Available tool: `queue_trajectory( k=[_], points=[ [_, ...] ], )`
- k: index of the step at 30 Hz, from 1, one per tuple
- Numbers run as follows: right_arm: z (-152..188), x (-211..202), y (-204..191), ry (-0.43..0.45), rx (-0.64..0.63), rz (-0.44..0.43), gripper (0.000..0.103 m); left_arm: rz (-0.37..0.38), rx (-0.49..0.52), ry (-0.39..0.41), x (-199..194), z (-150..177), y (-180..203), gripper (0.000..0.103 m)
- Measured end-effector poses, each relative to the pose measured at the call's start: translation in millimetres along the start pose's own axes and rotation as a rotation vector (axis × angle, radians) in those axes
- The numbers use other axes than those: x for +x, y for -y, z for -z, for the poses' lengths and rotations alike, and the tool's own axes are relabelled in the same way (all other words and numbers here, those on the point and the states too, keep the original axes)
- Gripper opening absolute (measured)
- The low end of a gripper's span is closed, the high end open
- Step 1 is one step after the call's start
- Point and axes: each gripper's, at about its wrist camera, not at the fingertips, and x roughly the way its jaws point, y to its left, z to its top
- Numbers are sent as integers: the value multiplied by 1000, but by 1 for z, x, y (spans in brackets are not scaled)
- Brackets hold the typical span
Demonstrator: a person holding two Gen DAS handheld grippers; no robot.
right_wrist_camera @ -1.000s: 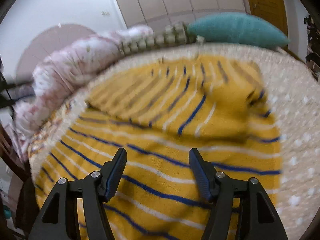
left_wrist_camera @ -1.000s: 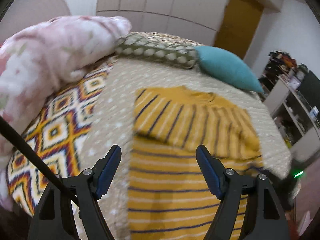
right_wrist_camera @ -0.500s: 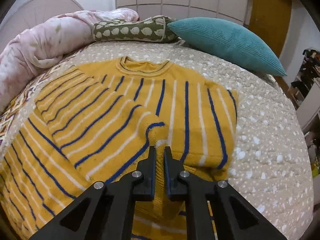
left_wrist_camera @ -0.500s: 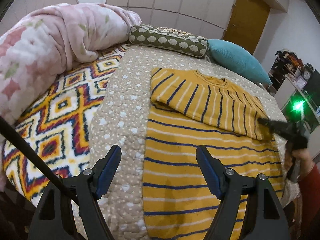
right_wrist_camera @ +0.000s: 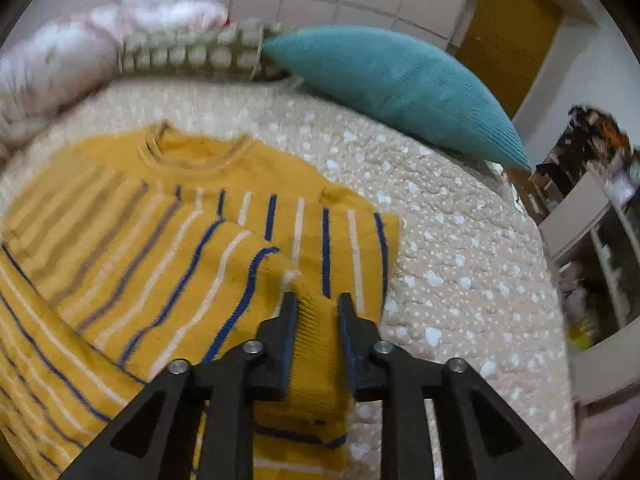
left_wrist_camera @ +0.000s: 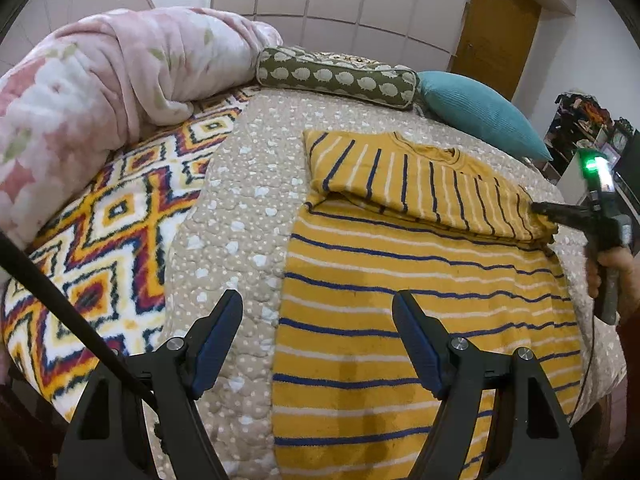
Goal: Fold small clothes
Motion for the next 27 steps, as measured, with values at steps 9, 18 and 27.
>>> queue_trajectory(
  k=[9,18,27],
  points=[
    [47,-54,50,72,152,-107,40,-33,74,-23,26,-15,8,82],
    [97,-46,50,57,257,-208,43,-211,254,-17,120,-65,42,82],
    [112,-33,70,56,340,-185,44,-245,34,-81,159,-106,-1,82]
  ],
)
